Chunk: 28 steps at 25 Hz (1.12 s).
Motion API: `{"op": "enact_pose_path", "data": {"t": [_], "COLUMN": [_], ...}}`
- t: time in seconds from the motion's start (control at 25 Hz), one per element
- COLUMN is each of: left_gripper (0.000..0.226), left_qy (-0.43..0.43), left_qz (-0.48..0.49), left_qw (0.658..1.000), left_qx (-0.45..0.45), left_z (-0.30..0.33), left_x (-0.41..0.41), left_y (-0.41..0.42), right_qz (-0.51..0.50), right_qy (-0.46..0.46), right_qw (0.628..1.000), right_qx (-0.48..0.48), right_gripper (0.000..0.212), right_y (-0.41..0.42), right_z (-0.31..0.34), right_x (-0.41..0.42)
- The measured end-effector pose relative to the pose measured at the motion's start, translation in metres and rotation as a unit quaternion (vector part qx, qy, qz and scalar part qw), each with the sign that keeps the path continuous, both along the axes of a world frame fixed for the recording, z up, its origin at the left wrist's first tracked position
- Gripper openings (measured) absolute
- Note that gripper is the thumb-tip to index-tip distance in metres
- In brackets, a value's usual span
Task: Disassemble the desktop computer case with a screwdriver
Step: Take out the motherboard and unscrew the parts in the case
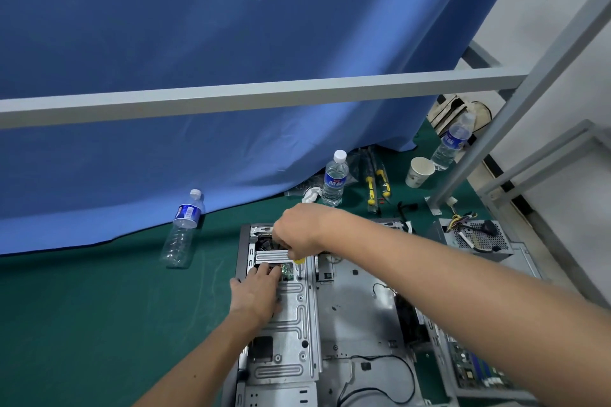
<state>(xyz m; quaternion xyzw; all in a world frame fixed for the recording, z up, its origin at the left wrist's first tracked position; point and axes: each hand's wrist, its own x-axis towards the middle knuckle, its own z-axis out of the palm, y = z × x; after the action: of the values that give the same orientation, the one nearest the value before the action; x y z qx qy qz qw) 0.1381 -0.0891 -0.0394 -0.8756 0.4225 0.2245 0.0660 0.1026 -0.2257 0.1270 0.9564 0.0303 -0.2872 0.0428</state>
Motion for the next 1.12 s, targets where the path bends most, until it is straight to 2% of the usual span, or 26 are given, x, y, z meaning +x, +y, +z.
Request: {"op": "enact_pose_path", "data": {"t": [0.12, 0.2, 0.24, 0.32, 0.36, 0.4, 0.48, 0.56, 0.64, 0.68, 0.76, 0.84, 0.92, 1.0, 1.04, 1.12], "left_gripper": [0.048, 0.049, 0.051, 0.051, 0.049, 0.048, 0.048, 0.054, 0.06, 0.06, 0.057, 0.057, 0.053, 0.052, 0.052, 0.053], "left_qy": [-0.003, -0.004, -0.006, -0.008, -0.008, -0.008, -0.006, -0.009, -0.008, -0.006, -0.004, -0.003, 0.0, -0.001, -0.001, 0.003], "left_qz": [0.002, 0.004, 0.003, 0.0, 0.001, 0.002, 0.006, 0.007, 0.009, 0.01, 0.008, 0.009, 0.015, 0.015, 0.014, 0.015], "left_qw": [1.0, 1.0, 1.0, 1.0, 1.0, 1.0, 1.0, 1.0, 1.0, 1.0, 1.0, 1.0, 1.0, 1.0, 1.0, 1.0], "left_qx": [-0.003, -0.006, -0.008, -0.006, -0.005, -0.005, -0.001, 0.001, 0.0, -0.002, -0.005, -0.003, 0.001, 0.001, 0.001, 0.001], "left_z": [0.001, 0.0, 0.0, -0.001, -0.001, -0.001, 0.0, 0.001, -0.001, -0.001, 0.0, -0.001, 0.0, 0.001, 0.001, 0.0], "left_x": [0.0, 0.0, 0.0, 0.001, 0.001, 0.001, 0.001, 0.001, 0.001, 0.001, 0.001, 0.001, 0.0, 0.001, 0.002, 0.001], "left_y": [-0.001, 0.0, 0.0, 0.0, 0.0, -0.001, -0.001, -0.002, -0.002, -0.001, -0.002, -0.002, -0.001, -0.002, -0.002, -0.002], "right_qz": [0.12, 0.145, 0.094, -0.115, -0.181, -0.194, -0.134, 0.038, 0.159, 0.148, 0.035, -0.12, -0.186, -0.136, -0.079, 0.01], "right_qy": [0.009, -0.018, -0.039, -0.036, -0.029, -0.024, -0.022, -0.058, -0.088, -0.091, -0.074, -0.066, -0.07, -0.077, -0.073, -0.047], "right_qw": [0.992, 0.987, 0.993, 0.993, 0.983, 0.981, 0.988, 0.994, 0.983, 0.983, 0.988, 0.987, 0.98, 0.985, 0.992, 0.999], "right_qx": [-0.044, -0.066, -0.057, -0.01, 0.003, -0.016, -0.068, -0.089, -0.016, 0.053, 0.131, 0.087, -0.019, -0.077, -0.072, 0.025], "right_gripper": [0.017, 0.016, 0.019, 0.047, 0.049, 0.042, 0.029, 0.027, 0.029, 0.033, 0.033, 0.04, 0.041, 0.023, 0.014, 0.018], "right_y": [-0.005, -0.002, -0.001, 0.0, 0.001, 0.001, 0.003, 0.009, 0.009, 0.006, 0.002, -0.002, 0.0, 0.003, 0.001, -0.005], "right_z": [0.001, -0.001, -0.004, -0.008, -0.011, -0.013, -0.009, -0.004, -0.008, -0.009, -0.005, -0.005, -0.005, -0.002, 0.001, 0.002], "right_x": [-0.004, -0.005, -0.007, -0.01, -0.01, -0.009, -0.006, -0.008, -0.012, -0.015, -0.019, -0.016, -0.011, -0.008, -0.009, -0.015]}}
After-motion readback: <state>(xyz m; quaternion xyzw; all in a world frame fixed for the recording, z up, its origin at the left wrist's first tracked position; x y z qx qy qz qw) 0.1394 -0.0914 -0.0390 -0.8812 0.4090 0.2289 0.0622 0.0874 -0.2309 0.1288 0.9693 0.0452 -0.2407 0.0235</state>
